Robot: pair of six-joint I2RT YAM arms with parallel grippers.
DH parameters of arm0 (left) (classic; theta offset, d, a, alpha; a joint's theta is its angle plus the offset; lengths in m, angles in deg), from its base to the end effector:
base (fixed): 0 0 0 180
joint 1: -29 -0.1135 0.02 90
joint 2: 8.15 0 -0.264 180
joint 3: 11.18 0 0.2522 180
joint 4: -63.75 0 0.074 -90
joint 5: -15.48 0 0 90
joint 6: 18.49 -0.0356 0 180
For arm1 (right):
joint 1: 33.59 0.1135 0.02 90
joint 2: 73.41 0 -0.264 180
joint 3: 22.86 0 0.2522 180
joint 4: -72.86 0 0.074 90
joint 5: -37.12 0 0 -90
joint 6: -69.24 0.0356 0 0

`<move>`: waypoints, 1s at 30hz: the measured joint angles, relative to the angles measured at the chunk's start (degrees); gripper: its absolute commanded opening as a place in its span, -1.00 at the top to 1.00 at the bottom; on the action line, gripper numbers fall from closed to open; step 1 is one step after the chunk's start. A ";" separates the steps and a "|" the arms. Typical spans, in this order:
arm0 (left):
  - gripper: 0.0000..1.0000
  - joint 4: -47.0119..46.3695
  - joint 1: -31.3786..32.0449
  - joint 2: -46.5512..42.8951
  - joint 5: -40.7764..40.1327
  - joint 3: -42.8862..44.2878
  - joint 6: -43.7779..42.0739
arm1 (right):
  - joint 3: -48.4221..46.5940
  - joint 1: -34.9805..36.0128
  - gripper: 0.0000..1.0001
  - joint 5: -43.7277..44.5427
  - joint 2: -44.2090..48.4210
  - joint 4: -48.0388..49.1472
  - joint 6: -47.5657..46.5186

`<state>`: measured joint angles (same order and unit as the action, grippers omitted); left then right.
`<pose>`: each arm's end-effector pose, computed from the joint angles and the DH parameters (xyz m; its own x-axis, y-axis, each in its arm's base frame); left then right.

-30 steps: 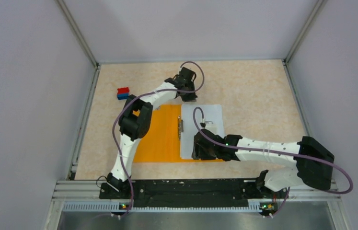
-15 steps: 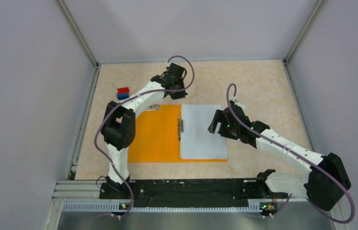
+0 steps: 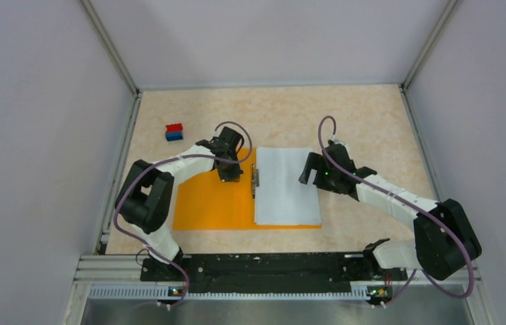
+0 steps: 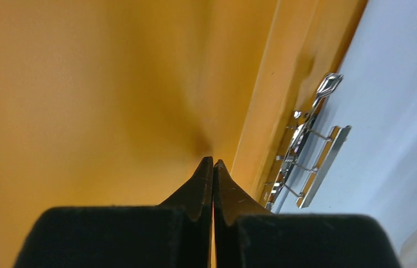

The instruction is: Put the files into the folder

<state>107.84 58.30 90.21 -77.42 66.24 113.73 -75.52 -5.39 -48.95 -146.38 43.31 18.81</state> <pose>0.2975 -0.1649 0.1852 -0.9014 -0.2637 -0.3434 -0.1831 0.9509 -0.2497 0.2213 0.1159 0.1947 -0.7949 0.2949 -0.5303 0.0958 0.9240 0.3703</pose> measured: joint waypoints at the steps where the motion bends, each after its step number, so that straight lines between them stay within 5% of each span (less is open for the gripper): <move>1: 1.00 -0.33 0.02 0.00 0.63 -1.16 0.28 | 0.00 0.00 -0.92 -0.15 -0.81 0.83 -0.13; 30: 1.00 -6.99 4.13 3.91 6.99 -1.95 3.08 | -0.13 -0.04 -0.93 -1.66 -10.03 10.40 -0.46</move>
<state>100.85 62.43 94.13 -70.43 64.30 116.81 -75.65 -5.43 -50.61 -156.41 53.72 18.35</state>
